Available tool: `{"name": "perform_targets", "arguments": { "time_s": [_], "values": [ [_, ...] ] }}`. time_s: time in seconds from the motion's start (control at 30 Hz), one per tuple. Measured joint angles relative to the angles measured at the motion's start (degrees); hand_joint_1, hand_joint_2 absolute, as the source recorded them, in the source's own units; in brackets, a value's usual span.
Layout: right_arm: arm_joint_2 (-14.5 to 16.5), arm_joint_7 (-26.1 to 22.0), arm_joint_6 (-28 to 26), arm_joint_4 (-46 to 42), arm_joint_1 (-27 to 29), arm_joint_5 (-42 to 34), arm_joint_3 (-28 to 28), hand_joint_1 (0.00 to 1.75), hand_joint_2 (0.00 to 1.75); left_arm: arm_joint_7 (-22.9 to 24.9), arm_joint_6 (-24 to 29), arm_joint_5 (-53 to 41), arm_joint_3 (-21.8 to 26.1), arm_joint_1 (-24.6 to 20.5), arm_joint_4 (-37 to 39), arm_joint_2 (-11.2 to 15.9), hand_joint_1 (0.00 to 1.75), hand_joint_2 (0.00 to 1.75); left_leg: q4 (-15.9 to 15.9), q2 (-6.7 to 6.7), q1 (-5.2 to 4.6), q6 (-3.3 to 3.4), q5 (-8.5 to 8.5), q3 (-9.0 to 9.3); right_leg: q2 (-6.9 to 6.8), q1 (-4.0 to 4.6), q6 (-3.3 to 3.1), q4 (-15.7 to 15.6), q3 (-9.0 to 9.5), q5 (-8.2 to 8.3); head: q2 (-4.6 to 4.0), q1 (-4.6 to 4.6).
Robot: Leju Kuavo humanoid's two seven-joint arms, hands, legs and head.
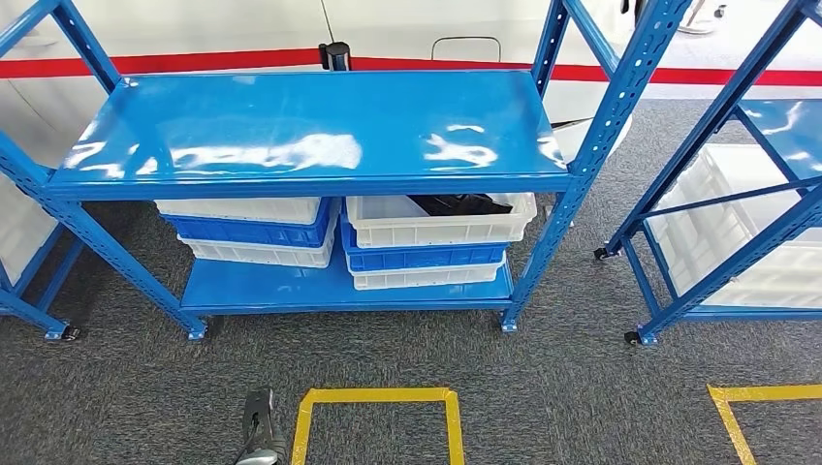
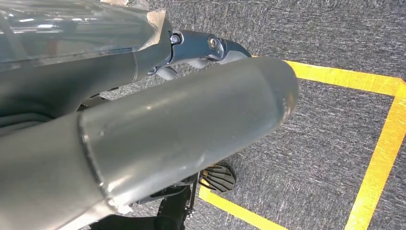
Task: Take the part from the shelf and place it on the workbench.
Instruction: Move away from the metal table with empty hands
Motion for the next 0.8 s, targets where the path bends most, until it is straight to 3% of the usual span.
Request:
{"name": "perform_targets", "arguments": {
  "time_s": [0.2,0.33,0.47,0.6,0.8],
  "values": [
    [0.0,0.0,-0.1,0.0,0.0,0.0,0.0,0.0,0.0,0.0,0.0,-0.2,0.0,0.0,0.0,0.0,0.0,0.0,0.0,0.05,0.13,0.0,0.0,-0.02,0.0,-0.01,0.0,0.0,-0.13,0.0,0.0,0.0],
    [0.0,0.3,-0.1,0.0,0.0,-0.1,0.0,0.0,0.0,0.1,0.2,-0.7,0.0,0.0,0.0,-0.1,0.0,1.75,0.0,0.1,0.26,-0.02,0.01,-0.02,0.01,0.04,-0.01,0.0,-0.18,0.0,0.0,-0.01],
    [0.1,0.8,-0.2,0.0,0.0,-0.2,0.0,0.0,0.0,0.8,0.4,-1.6,-0.1,0.0,0.0,-0.3,0.0,1.75,0.0,0.11,0.37,-0.03,0.02,-0.04,0.01,0.14,-0.01,0.0,-0.19,0.0,0.0,-0.01],
    [0.2,1.2,-0.9,0.0,0.0,0.0,0.0,0.0,1.75,2.6,1.5,-3.6,-0.9,0.0,0.0,-0.9,0.0,1.75,0.0,0.11,0.45,-0.04,0.02,-0.07,0.0,0.15,-0.01,0.0,-0.2,0.0,0.0,0.0],
    [-0.1,0.3,0.4,-0.3,1.0,-1.7,1.2,0.0,1.75,2.4,0.0,-1.7,-5.8,2.5,-0.3,-0.2,0.0,1.75,0.0,0.12,0.47,-0.05,0.01,-0.16,0.01,0.16,-0.02,0.0,-0.23,0.0,0.0,0.0]
  ]
}}
